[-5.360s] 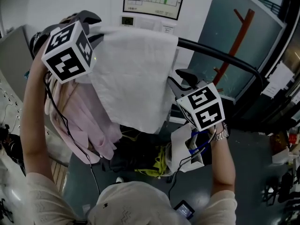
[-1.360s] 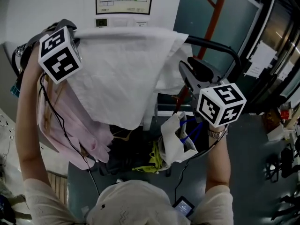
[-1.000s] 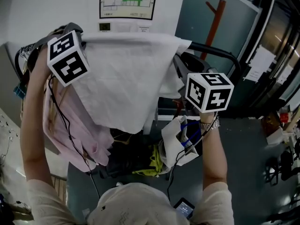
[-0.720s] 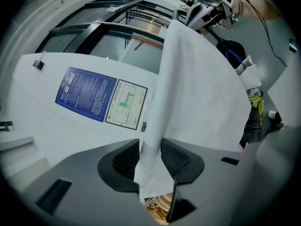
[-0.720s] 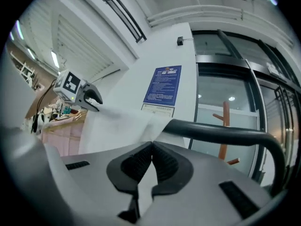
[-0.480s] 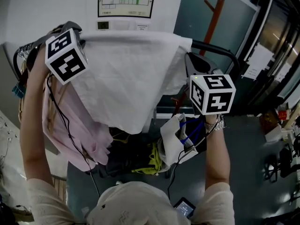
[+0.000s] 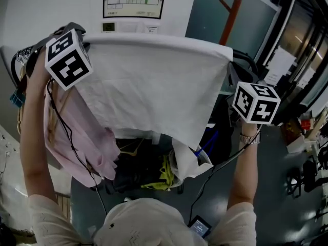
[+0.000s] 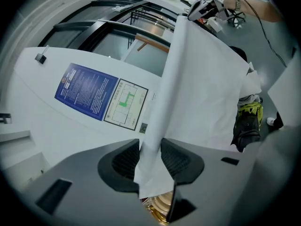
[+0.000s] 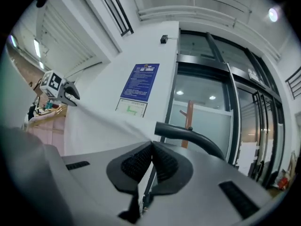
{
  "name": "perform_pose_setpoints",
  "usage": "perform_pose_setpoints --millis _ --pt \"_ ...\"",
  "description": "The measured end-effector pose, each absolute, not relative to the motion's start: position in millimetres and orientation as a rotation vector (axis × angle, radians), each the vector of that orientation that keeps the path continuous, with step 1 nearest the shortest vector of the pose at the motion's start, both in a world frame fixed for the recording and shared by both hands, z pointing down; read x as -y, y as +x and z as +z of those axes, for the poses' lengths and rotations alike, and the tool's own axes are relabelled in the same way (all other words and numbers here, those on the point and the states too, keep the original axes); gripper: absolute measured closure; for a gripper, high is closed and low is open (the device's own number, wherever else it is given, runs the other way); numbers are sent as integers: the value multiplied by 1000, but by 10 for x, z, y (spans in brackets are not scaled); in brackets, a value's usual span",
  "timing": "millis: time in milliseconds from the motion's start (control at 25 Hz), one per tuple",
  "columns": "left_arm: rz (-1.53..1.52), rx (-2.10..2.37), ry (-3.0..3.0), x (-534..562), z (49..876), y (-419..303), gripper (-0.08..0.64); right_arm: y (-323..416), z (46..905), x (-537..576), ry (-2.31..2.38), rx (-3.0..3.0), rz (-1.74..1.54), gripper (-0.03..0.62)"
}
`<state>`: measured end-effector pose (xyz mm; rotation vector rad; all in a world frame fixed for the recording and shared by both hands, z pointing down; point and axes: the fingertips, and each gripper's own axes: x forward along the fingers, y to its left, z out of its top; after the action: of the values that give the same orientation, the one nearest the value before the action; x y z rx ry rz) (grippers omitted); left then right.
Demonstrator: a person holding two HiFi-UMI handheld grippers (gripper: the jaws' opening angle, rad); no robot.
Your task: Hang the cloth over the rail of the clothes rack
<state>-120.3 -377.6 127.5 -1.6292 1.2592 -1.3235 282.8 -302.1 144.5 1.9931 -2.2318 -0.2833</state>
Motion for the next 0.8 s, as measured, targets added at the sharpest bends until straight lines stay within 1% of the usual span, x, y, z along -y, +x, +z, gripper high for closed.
perform_pose_setpoints --millis 200,320,560,800 --pt "-1343 -1253 -1591 3760 1277 -1207 411 2740 1567 2983 1974 2179 -441 574" --pt "-1326 -1257 -1611 3742 1271 -1213 410 2655 1678 2954 1921 2189 -437 572" --pt "-1292 -1245 -1665 3649 1217 -1240 410 2618 1617 2787 1951 2242 -450 572" --pt "-1089 -1406 -1504 3500 643 -1442 410 2432 1634 2797 1917 2276 -466 572"
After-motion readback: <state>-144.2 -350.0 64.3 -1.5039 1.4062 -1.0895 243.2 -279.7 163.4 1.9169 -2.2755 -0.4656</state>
